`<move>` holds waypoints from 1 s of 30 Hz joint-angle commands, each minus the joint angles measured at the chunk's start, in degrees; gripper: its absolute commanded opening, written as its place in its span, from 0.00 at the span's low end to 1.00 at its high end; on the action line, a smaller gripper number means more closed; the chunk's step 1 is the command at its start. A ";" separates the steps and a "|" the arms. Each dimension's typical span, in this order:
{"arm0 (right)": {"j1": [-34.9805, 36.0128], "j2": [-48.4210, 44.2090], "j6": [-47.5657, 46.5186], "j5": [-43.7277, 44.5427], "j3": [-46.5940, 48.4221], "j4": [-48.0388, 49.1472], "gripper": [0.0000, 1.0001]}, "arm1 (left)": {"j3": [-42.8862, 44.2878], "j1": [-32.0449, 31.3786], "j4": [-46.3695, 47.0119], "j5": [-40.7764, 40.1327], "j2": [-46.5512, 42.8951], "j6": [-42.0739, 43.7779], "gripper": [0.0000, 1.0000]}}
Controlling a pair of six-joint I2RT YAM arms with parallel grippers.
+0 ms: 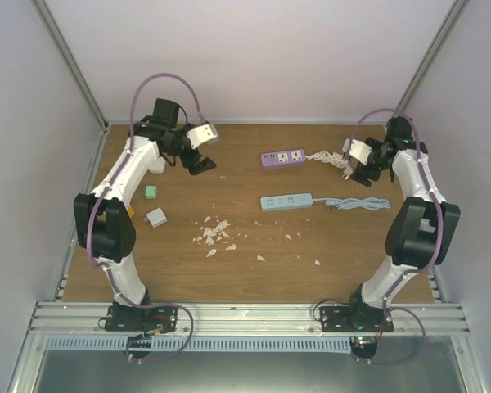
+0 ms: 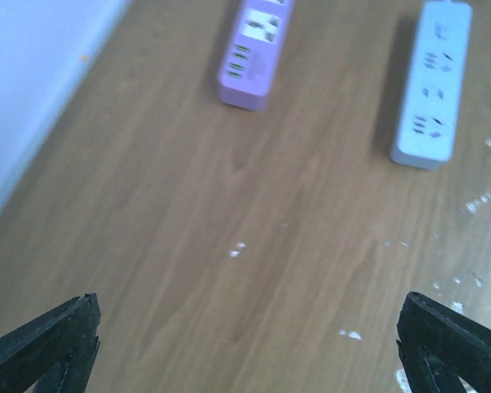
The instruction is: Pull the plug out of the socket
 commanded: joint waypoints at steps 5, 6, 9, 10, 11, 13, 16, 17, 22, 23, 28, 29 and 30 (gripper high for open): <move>1.95 -3.57 15.19 -12.32 9.66 0.55 1.00 | 13.33 8.36 -6.26 5.42 1.47 -10.31 0.99; 2.03 -3.99 17.20 -13.40 10.18 1.40 1.00 | 14.37 9.54 -6.65 6.77 1.49 -11.77 0.99; 2.09 -5.24 24.29 -16.20 11.22 4.31 1.00 | 16.12 13.56 -5.95 8.64 0.95 -18.16 0.99; 2.14 -5.70 27.79 -16.94 11.44 5.37 1.00 | 16.37 14.77 -5.80 9.18 0.80 -19.97 0.99; 2.11 -6.18 30.31 -17.56 11.55 6.49 1.00 | 16.46 15.91 -5.52 9.55 0.62 -22.15 0.99; 2.11 -7.03 35.06 -19.33 11.45 8.22 1.00 | 16.20 18.25 -5.13 10.38 0.27 -25.93 0.99; 2.08 -8.91 40.97 -21.21 9.61 10.85 1.00 | 14.68 22.18 -4.76 12.79 -0.31 -30.23 0.99; 1.93 -9.77 42.69 -21.94 8.44 11.86 0.99 | 13.63 23.39 -4.16 12.93 -0.72 -31.92 0.99; 1.32 -15.31 48.64 -24.77 -0.45 16.95 1.00 | 5.42 28.16 1.02 11.68 -5.44 -36.21 0.99; 1.10 -16.36 49.54 -25.00 -2.32 17.84 1.00 | 3.71 28.70 1.98 11.16 -6.48 -36.38 0.99; 0.41 -20.66 52.34 -25.26 -10.75 20.86 1.00 | -3.68 30.19 5.23 7.96 -10.97 -36.67 0.99; 0.27 -21.27 52.68 -25.30 -12.04 21.21 1.00 | -5.03 30.24 5.93 7.42 -11.81 -36.95 0.99; 0.19 -21.76 52.89 -25.17 -13.17 21.39 1.00 | -6.27 30.32 6.49 6.94 -12.48 -37.32 0.99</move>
